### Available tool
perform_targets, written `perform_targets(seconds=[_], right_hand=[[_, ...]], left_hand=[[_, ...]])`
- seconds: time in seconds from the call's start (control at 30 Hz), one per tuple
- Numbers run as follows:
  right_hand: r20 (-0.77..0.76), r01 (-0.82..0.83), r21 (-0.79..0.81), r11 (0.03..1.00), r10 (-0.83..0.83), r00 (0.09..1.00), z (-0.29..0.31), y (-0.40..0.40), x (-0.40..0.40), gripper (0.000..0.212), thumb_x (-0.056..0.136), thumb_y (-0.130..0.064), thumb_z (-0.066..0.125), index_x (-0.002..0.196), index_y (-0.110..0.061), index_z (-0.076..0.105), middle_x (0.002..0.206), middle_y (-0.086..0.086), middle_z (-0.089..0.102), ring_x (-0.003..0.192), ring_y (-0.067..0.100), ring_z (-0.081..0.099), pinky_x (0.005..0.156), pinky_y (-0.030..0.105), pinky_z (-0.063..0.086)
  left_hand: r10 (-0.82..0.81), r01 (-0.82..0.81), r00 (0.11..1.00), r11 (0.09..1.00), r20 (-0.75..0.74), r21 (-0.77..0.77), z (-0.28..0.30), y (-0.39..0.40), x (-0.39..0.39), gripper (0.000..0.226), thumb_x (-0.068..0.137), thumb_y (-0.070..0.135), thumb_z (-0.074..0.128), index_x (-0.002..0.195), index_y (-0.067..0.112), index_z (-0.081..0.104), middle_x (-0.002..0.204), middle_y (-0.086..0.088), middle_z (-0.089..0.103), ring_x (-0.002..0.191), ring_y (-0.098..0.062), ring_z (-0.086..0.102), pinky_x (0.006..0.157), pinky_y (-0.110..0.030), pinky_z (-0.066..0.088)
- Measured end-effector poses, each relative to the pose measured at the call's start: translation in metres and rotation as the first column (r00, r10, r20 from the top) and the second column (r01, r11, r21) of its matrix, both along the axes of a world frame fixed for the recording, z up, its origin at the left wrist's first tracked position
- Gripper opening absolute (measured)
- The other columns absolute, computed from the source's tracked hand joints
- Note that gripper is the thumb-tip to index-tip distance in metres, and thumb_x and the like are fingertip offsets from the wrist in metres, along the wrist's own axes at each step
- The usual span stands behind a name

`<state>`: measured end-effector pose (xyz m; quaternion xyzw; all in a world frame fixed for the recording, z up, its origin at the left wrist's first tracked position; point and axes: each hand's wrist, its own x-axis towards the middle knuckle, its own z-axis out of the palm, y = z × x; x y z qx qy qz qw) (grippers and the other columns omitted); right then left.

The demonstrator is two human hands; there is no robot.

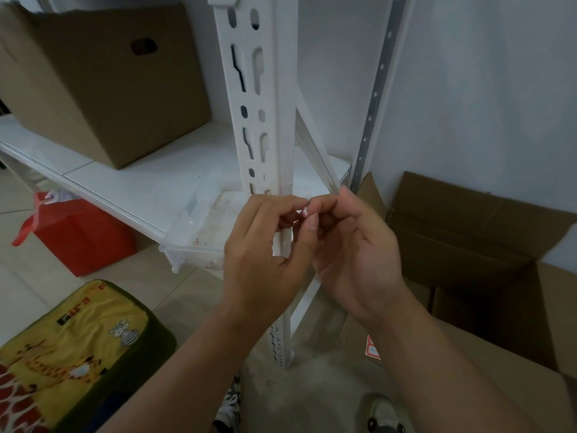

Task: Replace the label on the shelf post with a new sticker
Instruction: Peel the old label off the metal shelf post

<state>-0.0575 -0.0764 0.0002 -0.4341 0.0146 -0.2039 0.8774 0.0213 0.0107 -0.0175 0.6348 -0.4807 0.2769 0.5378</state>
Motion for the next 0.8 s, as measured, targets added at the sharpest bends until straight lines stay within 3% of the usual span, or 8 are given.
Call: perform_targets(seconds=[0.23,0.4,0.53,0.67,0.8], right_hand=[[-0.071,0.077,0.008,0.997,-0.076,0.995,-0.0034,-0.0019,0.0038,0.04,0.084,-0.043,0.047,0.08,-0.006,0.061,0.086,0.01,0.066,0.093,0.025,0.062,0.081,0.036,0.048],[-0.103,0.127,0.056,0.99,-0.121,0.987,-0.0007,-0.0034,0.0037,0.04,0.083,-0.038,0.047,0.063,-0.01,0.067,0.068,0.003,0.066,0.072,0.013,0.063,0.074,0.03,0.048],[-0.113,0.153,0.013,0.988,-0.15,0.982,-0.0007,-0.0038,0.0049,0.04,0.082,-0.037,0.046,0.057,-0.014,0.069,0.065,0.001,0.067,0.069,0.011,0.063,0.073,0.029,0.047],[-0.108,0.149,-0.024,0.989,-0.15,0.983,-0.0026,-0.0046,0.0058,0.041,0.082,-0.038,0.046,0.063,-0.015,0.074,0.069,0.003,0.069,0.072,0.013,0.065,0.072,0.028,0.05],[-0.114,0.156,-0.022,0.988,-0.157,0.981,-0.0034,-0.0059,0.0062,0.043,0.082,-0.038,0.047,0.076,-0.004,0.073,0.07,0.009,0.066,0.072,0.02,0.066,0.068,0.028,0.052]], left_hand=[[0.006,-0.005,1.0,1.0,-0.025,0.02,-0.0029,0.0005,0.002,0.007,0.086,0.005,0.071,0.092,0.002,0.069,0.083,-0.004,0.066,0.076,-0.014,0.061,0.069,-0.02,0.05],[0.007,-0.006,0.999,1.0,-0.034,0.025,-0.0028,0.0003,0.0038,0.005,0.084,0.005,0.073,0.086,0.002,0.07,0.079,-0.004,0.066,0.073,-0.012,0.06,0.068,-0.016,0.049],[0.007,-0.006,0.998,1.0,-0.063,0.021,-0.0019,0.001,0.0038,0.005,0.084,0.005,0.074,0.084,0.003,0.069,0.077,-0.001,0.064,0.072,-0.009,0.058,0.069,-0.01,0.045],[0.019,-0.019,0.997,1.0,-0.081,0.003,-0.0034,0.0017,0.0063,0.003,0.087,0.005,0.069,0.085,0.004,0.068,0.079,0.005,0.06,0.072,-0.006,0.056,0.068,-0.01,0.044],[0.017,-0.032,0.983,0.996,-0.18,-0.079,-0.0003,0.0029,0.0078,0.008,0.095,0.015,0.052,0.088,0.016,0.056,0.077,0.001,0.059,0.071,-0.009,0.057,0.065,-0.016,0.047]])
